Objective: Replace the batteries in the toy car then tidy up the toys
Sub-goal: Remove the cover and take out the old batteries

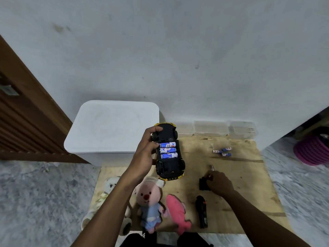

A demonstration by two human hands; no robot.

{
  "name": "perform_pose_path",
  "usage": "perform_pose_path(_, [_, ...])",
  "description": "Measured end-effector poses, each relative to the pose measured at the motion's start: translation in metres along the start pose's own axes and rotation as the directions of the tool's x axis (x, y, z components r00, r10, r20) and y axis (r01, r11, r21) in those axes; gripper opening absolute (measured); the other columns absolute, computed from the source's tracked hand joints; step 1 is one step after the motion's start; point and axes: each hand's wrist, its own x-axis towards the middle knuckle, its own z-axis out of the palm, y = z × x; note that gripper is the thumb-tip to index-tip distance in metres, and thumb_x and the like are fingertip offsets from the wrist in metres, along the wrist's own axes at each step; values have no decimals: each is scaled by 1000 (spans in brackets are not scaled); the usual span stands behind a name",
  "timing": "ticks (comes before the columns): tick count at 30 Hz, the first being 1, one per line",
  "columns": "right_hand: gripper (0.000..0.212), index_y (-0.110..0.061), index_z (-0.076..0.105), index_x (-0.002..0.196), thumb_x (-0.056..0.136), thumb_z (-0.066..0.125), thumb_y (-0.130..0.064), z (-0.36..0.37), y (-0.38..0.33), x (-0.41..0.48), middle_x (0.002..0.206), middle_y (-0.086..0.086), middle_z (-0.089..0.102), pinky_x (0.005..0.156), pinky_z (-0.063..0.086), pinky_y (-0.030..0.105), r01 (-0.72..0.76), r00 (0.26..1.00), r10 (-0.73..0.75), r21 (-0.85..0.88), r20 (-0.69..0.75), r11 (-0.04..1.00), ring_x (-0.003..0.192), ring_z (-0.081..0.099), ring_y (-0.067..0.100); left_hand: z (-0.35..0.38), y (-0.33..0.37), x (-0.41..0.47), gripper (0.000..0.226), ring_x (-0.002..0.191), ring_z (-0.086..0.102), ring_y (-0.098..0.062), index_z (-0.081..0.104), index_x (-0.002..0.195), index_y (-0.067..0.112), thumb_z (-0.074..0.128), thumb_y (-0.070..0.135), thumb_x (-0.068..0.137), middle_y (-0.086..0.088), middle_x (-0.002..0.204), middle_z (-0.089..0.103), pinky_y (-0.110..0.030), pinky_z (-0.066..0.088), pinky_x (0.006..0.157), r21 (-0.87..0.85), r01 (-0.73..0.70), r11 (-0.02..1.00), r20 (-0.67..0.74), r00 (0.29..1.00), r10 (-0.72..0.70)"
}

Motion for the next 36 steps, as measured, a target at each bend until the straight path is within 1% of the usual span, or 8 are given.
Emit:
perform_pose_path(6, [34,-31,67,117,85,62,-18,4,-1,6,118,0,67,66,46,26,37,999,-39,-59,-35,998,98,65,18,0,0,-1,51,91,63,-15,56,119,31,31,-5,93,9,111,67,-30,53,63,-10,-2,1000,-5,1000,2])
perform_pose_path(12, [26,-30,67,112,87,68,-24,-5,-17,2,111,-6,67,77,50,29,134,972,-118,68,-202,989,99,62,13,2,1,-1,53,91,64,-13,57,117,35,30,-5,94,6,116,67,-33,54,65,-24,-7,1000,1,1000,8])
perform_pose_path(16, [18,-23,72,106,89,72,-18,-40,-70,-14,101,-5,73,67,43,20,363,880,-232,273,-415,891,71,59,1,2,1,-1,49,92,65,-12,56,119,36,35,0,93,8,118,66,-34,55,65,-37,-19,999,-6,1000,18])
perform_pose_path(19, [11,-18,74,99,90,71,-13,-76,-114,-50,93,-8,74,62,48,17,534,787,-274,390,-552,750,75,65,7,3,3,-1,49,94,64,-13,53,124,33,33,-2,95,7,119,63,-32,57,64,-52,-23,998,-25,999,21])
perform_pose_path(23, [7,-17,74,94,87,74,-14,-103,-150,-96,87,-14,72,53,47,20,697,667,-399,337,-629,633,61,59,10,5,6,-2,52,96,64,-11,54,121,39,33,-3,98,9,123,62,-34,57,67,-36,-49,998,-48,998,47])
perform_pose_path(28, [16,-30,73,98,83,78,-31,-101,-161,-108,84,-17,68,51,45,18,672,669,-443,230,-598,704,61,60,8,12,13,-6,50,88,68,1,48,130,35,32,-3,101,10,128,58,-29,59,67,-9,-98,995,-64,993,97])
perform_pose_path(33, [23,-29,76,104,82,78,-36,-95,-161,-106,81,-15,64,58,38,16,606,694,-396,191,-601,772,63,55,-2,17,15,-8,52,86,68,6,45,133,37,32,-3,103,35,109,63,-29,59,70,20,-124,992,-57,991,125])
perform_pose_path(36, [24,-28,76,105,82,77,-37,-95,-163,-107,83,-15,65,57,39,18,583,708,-388,179,-590,793,62,52,-3,16,14,-9,53,88,68,5,45,133,38,32,-4,103,27,117,61,-29,59,68,28,-119,992,-63,991,121])
